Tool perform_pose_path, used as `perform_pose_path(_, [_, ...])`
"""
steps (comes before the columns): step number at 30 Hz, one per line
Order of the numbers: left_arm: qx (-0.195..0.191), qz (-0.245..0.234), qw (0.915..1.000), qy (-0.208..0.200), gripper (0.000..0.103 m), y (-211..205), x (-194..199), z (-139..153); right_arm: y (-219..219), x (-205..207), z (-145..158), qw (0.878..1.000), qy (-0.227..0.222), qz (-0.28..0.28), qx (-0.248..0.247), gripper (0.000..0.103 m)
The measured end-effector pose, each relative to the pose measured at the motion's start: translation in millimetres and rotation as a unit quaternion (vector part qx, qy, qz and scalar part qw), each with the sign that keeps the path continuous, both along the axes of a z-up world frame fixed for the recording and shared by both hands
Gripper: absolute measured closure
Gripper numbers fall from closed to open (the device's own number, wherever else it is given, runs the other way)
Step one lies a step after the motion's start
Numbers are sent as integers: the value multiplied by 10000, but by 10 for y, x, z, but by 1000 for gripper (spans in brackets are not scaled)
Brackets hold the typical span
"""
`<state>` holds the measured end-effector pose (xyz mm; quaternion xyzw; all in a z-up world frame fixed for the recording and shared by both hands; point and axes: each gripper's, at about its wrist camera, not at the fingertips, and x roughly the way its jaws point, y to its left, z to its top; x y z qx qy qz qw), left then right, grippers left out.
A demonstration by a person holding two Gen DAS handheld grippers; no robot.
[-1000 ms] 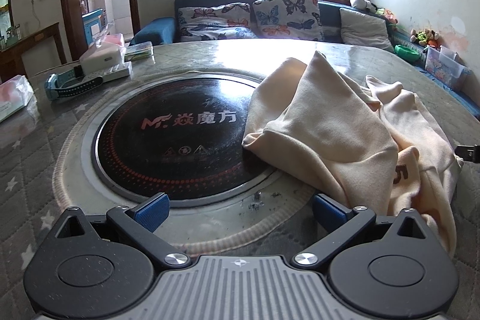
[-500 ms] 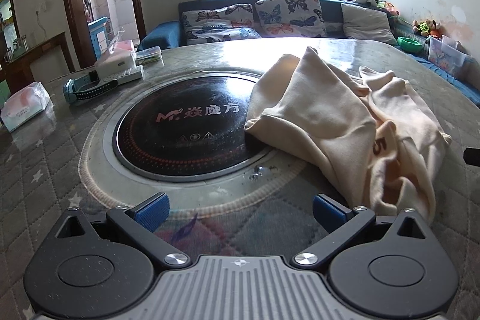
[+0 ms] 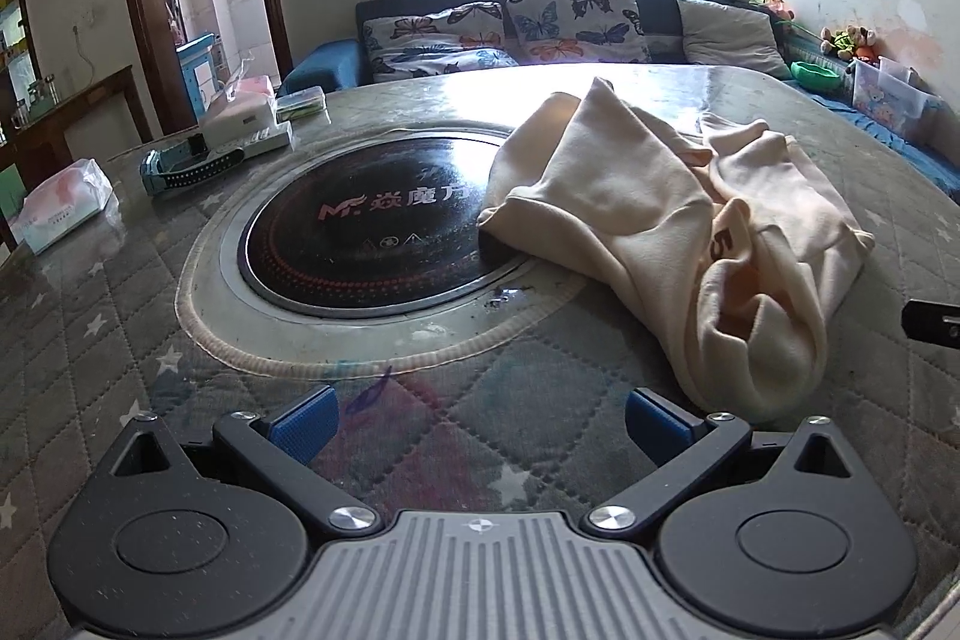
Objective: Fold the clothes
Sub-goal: 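Move both grippers toward the crumpled cream sweatshirt on the table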
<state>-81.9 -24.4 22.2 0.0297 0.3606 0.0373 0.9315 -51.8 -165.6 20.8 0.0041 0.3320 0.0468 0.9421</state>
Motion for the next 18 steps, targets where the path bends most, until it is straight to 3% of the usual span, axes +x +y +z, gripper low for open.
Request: perform_pose_path(18, [108,-188,9998,9,0,-132,-122,11,125,-117,-9,9997,10,217,-76,0])
